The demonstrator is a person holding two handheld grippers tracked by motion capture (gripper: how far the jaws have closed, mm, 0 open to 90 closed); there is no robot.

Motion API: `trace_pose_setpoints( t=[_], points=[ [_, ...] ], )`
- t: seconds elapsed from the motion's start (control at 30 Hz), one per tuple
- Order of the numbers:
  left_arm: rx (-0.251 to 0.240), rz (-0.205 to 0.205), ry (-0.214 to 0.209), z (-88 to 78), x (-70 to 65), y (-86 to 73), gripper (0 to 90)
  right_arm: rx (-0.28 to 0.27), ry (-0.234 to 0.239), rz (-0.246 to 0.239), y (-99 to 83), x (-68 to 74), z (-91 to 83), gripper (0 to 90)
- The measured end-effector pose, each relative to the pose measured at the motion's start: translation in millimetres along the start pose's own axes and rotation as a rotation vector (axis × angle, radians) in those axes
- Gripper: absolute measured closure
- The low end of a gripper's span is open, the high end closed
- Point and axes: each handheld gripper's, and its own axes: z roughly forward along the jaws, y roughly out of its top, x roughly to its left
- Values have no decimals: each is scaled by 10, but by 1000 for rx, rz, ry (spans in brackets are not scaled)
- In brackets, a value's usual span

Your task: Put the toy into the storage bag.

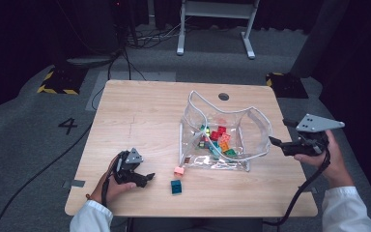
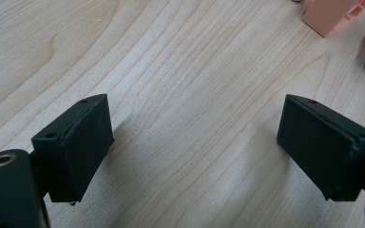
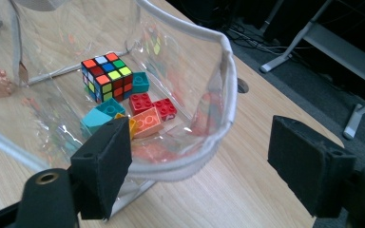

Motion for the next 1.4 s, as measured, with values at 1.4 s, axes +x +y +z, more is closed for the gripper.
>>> trace_pose_setpoints(
  t=[1.4],
  points=[
    [3,-3,-3,-1,-4,-1,117,97,268,96,-1115,809,470,260]
  ],
)
